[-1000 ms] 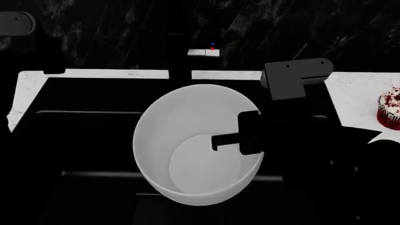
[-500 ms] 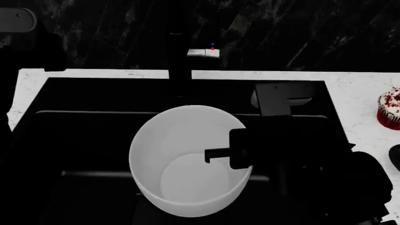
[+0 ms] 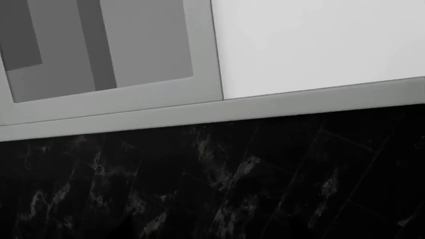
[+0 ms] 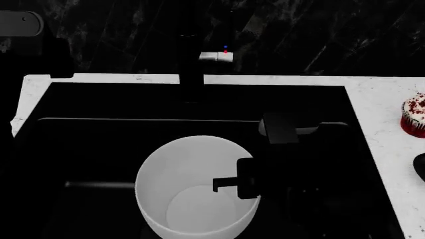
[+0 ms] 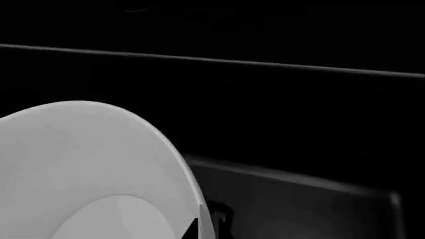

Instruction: Move the fresh-baked cupcake off the tray onto the counter, and place the bowl used for mixing into the sink.

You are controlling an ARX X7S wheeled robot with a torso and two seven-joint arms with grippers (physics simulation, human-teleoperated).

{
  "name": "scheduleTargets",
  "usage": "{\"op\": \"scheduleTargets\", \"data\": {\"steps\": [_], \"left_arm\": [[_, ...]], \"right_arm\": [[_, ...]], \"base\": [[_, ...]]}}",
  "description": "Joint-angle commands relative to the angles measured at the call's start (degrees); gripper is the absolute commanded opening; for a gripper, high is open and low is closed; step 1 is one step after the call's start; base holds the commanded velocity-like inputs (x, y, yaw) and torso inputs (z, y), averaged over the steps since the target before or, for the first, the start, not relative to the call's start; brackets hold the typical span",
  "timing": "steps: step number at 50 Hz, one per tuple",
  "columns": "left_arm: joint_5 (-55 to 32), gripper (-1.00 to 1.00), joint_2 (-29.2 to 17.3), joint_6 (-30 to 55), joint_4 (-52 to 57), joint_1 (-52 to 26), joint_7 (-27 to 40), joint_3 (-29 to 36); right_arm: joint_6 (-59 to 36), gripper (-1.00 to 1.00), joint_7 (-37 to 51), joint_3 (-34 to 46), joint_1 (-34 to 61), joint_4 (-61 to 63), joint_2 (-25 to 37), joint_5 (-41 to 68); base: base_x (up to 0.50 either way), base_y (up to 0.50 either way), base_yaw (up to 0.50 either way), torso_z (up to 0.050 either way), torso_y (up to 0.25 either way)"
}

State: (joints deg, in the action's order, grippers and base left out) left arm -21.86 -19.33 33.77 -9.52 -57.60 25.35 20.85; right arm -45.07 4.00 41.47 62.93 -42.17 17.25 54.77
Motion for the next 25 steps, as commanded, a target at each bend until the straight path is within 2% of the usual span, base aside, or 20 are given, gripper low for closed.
{"op": "scheduleTargets", "data": {"steps": [1,25], "left_arm": [[-0.32,1.0,0.2,-0.33,-0.45,-0.22,-0.88,-0.3],[-0.6,1.0,0.06,-0.47,-0.6,-0.05,-0.78,-0.26]], "right_arm": [[3.71,-1.0,-4.36,1.03,0.75,-7.7,-2.75,-2.48],[9.42,-1.0,-10.42,2.69,0.66,-20.56,-7.2,-5.22]], "base": [[0.0,0.0,0.0,0.0,0.0],[0.0,0.0,0.0,0.0,0.0]]}}
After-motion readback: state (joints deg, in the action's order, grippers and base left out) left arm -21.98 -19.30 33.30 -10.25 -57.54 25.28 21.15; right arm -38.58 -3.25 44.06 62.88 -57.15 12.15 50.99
